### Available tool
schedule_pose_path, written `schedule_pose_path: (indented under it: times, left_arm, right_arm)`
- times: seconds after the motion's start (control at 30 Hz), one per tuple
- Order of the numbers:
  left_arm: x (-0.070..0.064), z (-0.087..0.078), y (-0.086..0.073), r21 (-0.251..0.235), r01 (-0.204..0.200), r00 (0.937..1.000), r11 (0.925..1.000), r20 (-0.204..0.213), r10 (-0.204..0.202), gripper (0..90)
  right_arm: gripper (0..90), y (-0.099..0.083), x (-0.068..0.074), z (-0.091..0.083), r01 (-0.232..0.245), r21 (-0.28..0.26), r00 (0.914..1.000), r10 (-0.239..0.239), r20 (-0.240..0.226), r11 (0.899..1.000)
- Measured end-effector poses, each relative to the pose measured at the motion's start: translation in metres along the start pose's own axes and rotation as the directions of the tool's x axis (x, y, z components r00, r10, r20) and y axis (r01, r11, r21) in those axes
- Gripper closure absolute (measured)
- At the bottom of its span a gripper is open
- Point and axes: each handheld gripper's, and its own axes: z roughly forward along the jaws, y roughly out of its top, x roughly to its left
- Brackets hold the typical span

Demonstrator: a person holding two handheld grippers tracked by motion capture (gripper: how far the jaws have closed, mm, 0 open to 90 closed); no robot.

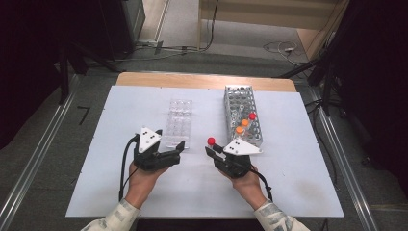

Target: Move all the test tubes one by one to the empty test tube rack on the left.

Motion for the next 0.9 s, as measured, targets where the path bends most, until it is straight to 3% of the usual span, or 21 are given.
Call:
schedule_pose_path:
  times: [0.3,0.37,0.57,0.67,0.9]
  left_arm:
    - [-0.024,0.013,0.013,-0.008,-0.023,0.9969,0.9997,0.075,0.023,25.3]
    - [-0.029,0.017,0.015,-0.008,-0.029,0.9937,0.9995,0.108,0.030,29.3]
    - [-0.034,0.021,0.014,0.003,-0.043,0.9886,0.9991,0.145,0.042,43.5]
    - [-0.035,0.024,0.015,0.005,-0.043,0.9816,0.9991,0.186,0.041,50.8]
    - [-0.037,0.027,0.015,0.012,-0.047,0.9769,0.9988,0.209,0.043,62.4]
  right_arm:
    - [71.6,0.006,0.010,0.016,0.039,0.001,0.9991,-0.039,-0.017,0.999]
    - [71.6,0.008,0.012,0.019,0.041,-0.001,0.9989,-0.041,-0.020,0.999]
    - [71.6,0.009,0.015,0.021,0.046,-0.002,0.9986,-0.046,-0.025,0.999]
    - [71.6,0.009,0.015,0.020,0.046,-0.002,0.9986,-0.046,-0.026,0.999]
    - [71.6,0.009,0.016,0.020,0.048,-0.002,0.9984,-0.048,-0.029,0.999]
